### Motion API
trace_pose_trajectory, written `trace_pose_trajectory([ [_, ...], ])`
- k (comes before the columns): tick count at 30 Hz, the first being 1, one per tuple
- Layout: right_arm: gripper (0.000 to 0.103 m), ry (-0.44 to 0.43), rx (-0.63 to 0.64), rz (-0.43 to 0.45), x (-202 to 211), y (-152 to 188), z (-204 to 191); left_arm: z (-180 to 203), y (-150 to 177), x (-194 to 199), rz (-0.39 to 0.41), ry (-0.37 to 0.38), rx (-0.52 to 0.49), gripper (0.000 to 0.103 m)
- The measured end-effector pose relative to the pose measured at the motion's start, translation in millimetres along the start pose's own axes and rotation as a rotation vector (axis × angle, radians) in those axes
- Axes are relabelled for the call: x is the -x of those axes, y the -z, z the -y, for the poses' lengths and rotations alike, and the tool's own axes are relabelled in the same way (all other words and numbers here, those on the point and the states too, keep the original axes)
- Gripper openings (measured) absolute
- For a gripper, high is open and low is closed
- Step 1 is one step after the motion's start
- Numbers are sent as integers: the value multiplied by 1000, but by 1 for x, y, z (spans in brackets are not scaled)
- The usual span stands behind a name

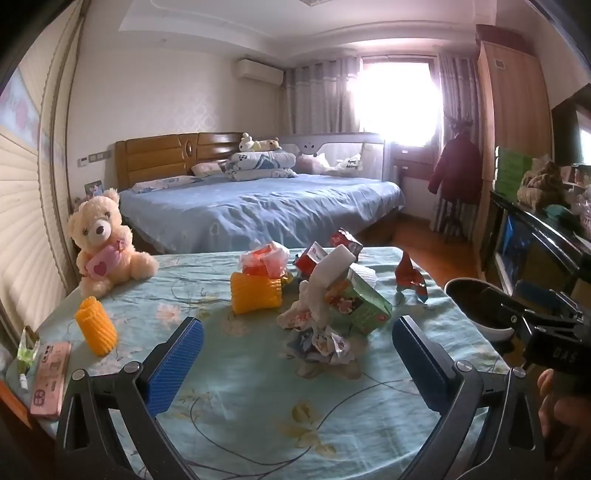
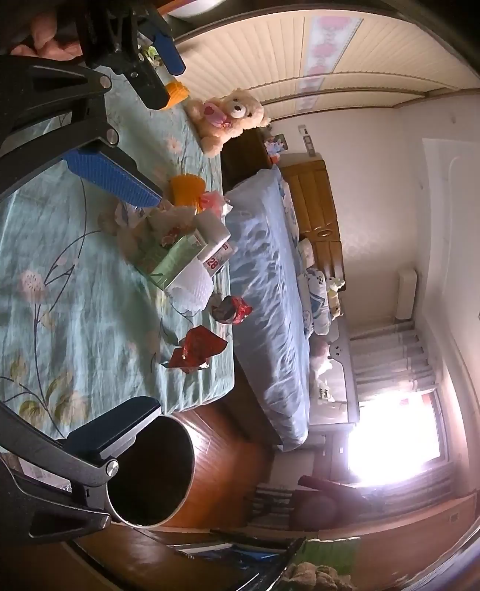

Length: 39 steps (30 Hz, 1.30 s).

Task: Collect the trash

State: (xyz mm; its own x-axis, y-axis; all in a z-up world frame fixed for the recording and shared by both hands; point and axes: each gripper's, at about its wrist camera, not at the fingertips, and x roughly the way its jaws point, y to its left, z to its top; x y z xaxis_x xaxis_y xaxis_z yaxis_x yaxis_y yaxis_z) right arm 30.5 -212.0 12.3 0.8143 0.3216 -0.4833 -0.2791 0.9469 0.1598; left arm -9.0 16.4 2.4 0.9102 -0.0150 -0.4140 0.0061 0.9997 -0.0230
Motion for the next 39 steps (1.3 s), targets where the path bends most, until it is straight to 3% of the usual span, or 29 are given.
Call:
trace_pose_trajectory([
  [27, 103, -16, -4, 3, 1, 0, -1, 2, 1, -2, 0, -5, -2, 102],
  [39, 103, -34, -7, -45, -12, 5, -3, -2, 4, -7, -16, -4, 4, 102],
])
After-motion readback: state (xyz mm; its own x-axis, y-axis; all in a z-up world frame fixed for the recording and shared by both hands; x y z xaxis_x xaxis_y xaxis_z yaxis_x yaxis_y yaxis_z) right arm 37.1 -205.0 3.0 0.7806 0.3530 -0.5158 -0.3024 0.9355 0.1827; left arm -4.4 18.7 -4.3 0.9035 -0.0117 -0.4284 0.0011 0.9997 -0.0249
